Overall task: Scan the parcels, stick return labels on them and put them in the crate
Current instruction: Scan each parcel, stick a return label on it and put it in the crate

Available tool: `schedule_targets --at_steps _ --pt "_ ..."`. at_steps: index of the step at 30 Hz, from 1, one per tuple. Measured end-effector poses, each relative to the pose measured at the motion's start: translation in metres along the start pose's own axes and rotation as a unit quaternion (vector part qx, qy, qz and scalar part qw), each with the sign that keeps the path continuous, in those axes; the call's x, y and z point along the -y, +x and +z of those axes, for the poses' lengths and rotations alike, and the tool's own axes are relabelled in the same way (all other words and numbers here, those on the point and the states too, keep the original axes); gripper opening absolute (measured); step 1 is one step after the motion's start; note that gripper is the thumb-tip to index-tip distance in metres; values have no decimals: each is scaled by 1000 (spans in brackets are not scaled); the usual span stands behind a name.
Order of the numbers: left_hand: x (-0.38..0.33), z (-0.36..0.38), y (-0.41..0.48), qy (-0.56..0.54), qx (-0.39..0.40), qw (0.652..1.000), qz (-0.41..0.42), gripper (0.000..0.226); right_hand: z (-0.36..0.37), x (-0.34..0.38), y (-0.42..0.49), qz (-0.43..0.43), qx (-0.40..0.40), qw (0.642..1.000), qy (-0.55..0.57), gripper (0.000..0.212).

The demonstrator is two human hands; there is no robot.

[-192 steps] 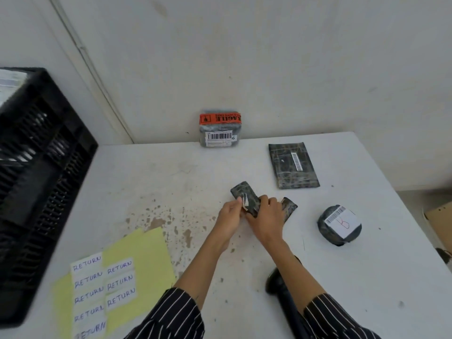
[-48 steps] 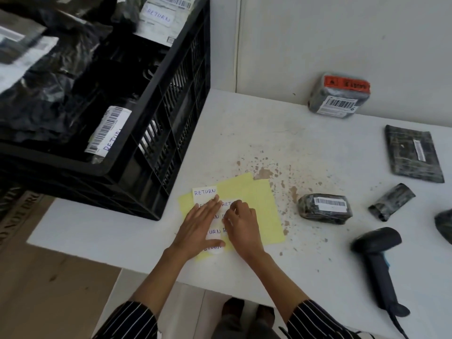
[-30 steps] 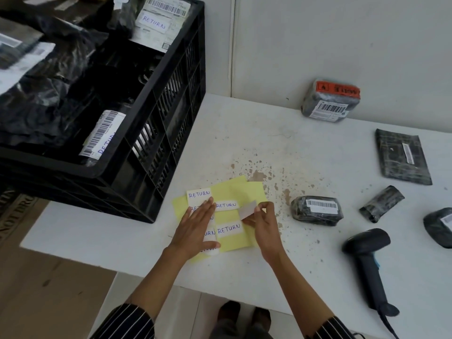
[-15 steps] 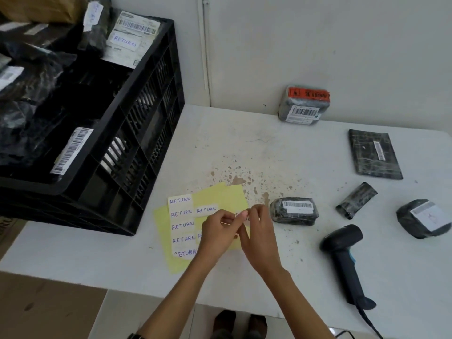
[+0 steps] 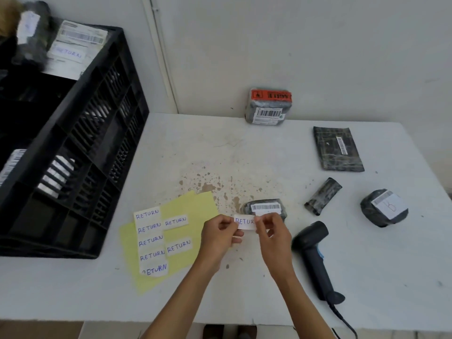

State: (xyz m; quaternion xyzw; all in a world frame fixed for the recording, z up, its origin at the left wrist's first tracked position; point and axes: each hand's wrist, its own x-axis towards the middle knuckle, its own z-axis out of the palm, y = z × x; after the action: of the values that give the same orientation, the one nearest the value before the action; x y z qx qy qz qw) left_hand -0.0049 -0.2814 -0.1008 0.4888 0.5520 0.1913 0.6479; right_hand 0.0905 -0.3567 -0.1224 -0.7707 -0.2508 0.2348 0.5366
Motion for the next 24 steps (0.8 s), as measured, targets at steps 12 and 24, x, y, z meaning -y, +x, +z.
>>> schedule_targets --at_steps 12,24 --pt "3 61 33 160 -85 976 122 4 -16 -27 61 -134 -26 936 -325 9" --pt "7 78 41 375 -108 913 121 40 -4 -42 58 -72 -80 955 -276 46"
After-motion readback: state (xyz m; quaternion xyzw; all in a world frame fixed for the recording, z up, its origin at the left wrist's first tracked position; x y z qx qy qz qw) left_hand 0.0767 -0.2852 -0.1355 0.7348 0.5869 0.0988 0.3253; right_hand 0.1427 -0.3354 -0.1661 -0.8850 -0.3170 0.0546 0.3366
